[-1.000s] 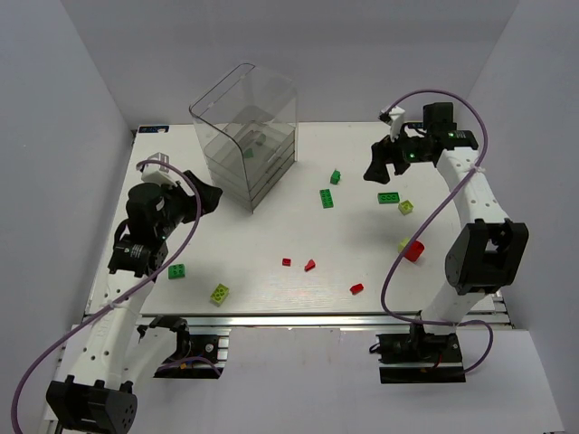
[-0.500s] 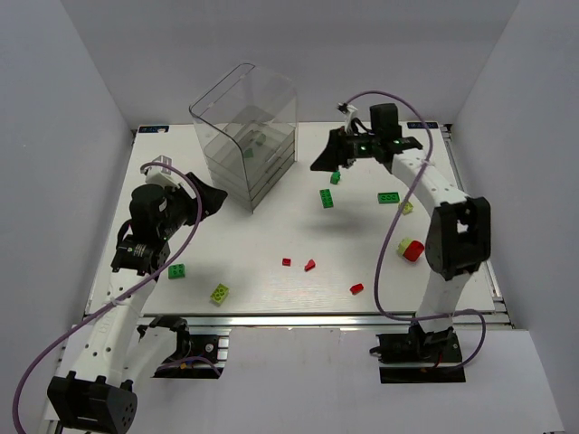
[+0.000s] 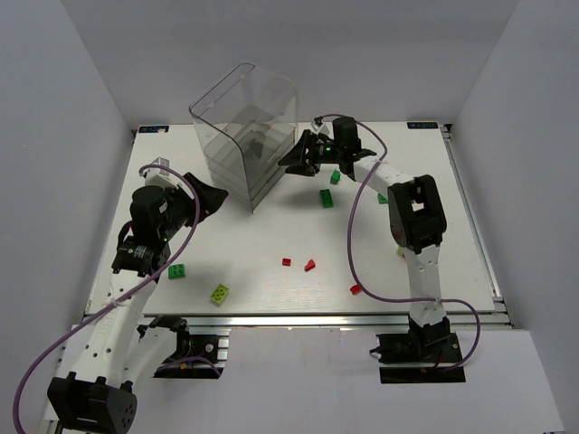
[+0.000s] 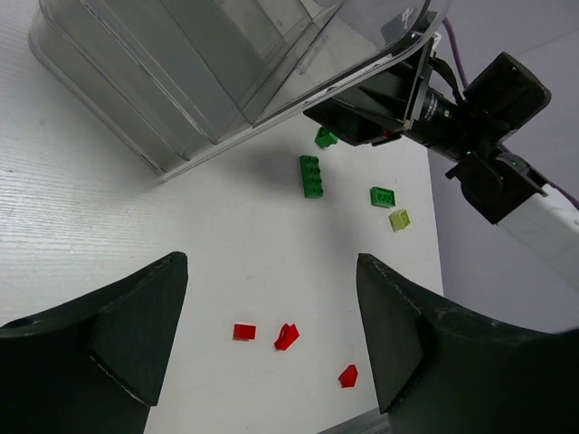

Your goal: Sort the legos into containers by color

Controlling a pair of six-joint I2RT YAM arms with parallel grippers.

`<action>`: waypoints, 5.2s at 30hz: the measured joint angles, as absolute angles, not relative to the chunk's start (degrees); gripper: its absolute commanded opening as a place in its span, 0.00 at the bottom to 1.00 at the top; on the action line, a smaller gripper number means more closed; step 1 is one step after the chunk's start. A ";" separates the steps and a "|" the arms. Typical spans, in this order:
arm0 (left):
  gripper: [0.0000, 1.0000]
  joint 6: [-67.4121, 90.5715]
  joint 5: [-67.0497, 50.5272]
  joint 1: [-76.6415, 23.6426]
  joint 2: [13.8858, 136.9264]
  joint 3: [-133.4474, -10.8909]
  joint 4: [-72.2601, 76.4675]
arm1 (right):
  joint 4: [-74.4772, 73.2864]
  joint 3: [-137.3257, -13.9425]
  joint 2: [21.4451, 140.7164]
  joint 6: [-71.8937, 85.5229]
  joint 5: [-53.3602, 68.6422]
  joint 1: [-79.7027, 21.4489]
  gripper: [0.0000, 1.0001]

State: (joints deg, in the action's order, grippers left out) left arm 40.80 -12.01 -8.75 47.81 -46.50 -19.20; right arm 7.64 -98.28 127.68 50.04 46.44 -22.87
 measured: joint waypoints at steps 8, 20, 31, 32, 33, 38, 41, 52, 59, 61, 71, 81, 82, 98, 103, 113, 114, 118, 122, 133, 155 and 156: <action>0.82 43.11 -12.05 -8.75 47.48 -44.62 -17.58 | 13.61 -105.34 132.11 55.59 45.39 -23.05 0.53; 0.81 43.99 -12.25 -8.75 47.81 -44.60 -17.74 | 20.01 -108.49 136.86 57.01 46.22 -23.77 0.30; 0.78 44.27 -14.00 -9.23 50.50 -44.97 -17.45 | 25.43 -107.74 137.29 58.78 45.98 -23.73 0.00; 0.79 44.25 -14.41 -9.23 51.27 -45.12 -17.17 | 27.14 -106.85 137.27 59.42 46.02 -23.66 0.00; 0.79 44.25 -14.87 -9.23 52.07 -45.23 -16.82 | 28.82 -105.78 137.05 59.99 45.98 -23.59 0.00; 0.79 44.27 -17.12 -9.41 55.35 -45.58 -14.24 | 34.11 -97.17 132.27 61.84 45.21 -22.87 0.00; 0.79 44.25 -17.91 -9.63 56.16 -45.58 -12.95 | 34.59 -93.23 128.55 62.43 45.74 -22.26 0.00; 0.76 44.36 -19.40 -11.64 58.54 -46.52 -8.34 | 33.36 -90.08 119.35 62.96 47.29 -19.44 0.00; 0.78 44.95 -20.25 -13.56 60.97 -49.28 -3.51 | 32.69 -90.08 116.49 64.03 47.37 -19.14 0.00; 0.78 45.06 -20.43 -14.15 61.87 -50.30 -1.58 | 32.23 -90.08 115.92 64.12 47.37 -19.14 0.00; 0.88 44.16 -19.68 -17.65 68.47 -58.15 1.93 | 27.79 -92.27 115.00 64.05 47.53 -19.18 0.00; 0.82 43.40 -17.30 -19.79 73.10 -60.27 3.11 | 25.63 -93.67 114.24 64.16 48.18 -19.25 0.00; 0.79 43.44 -17.26 -19.94 73.97 -60.97 3.62 | 25.41 -93.67 114.08 64.16 48.18 -19.27 0.00; 0.31 47.53 -18.72 -20.84 79.68 -64.45 11.20 | 25.47 -93.67 111.98 62.04 50.96 -19.53 0.65; 0.31 48.56 -17.82 -20.84 79.61 -64.79 11.51 | 23.90 -93.38 110.91 55.64 54.04 -19.27 0.84; 0.30 48.99 -13.69 -20.67 78.39 -68.10 11.68 | 0.19 -87.26 98.19 10.87 60.38 -17.89 0.60; 0.30 49.04 -13.37 -20.62 78.26 -68.16 11.66 | -5.26 -86.74 96.99 2.39 60.84 -17.87 0.56; 0.30 49.17 -12.62 -20.62 78.11 -68.27 11.60 | -33.12 -84.40 94.59 -39.66 59.96 -18.15 0.54; 0.30 49.50 -12.58 -20.62 78.11 -68.27 11.60 | -54.76 -76.84 94.59 -70.67 54.26 -18.52 0.71; 0.30 50.43 -12.36 -20.29 77.36 -67.75 11.70 | -69.71 -58.70 87.81 -106.21 40.84 -18.55 0.78; 0.30 51.35 -11.49 -20.14 75.64 -65.30 12.25 | -40.42 -42.02 83.99 -90.72 31.53 -25.17 0.55; 0.30 51.37 -11.49 -20.14 75.64 -65.30 12.25 | -40.16 -41.85 84.01 -90.37 31.62 -25.36 0.53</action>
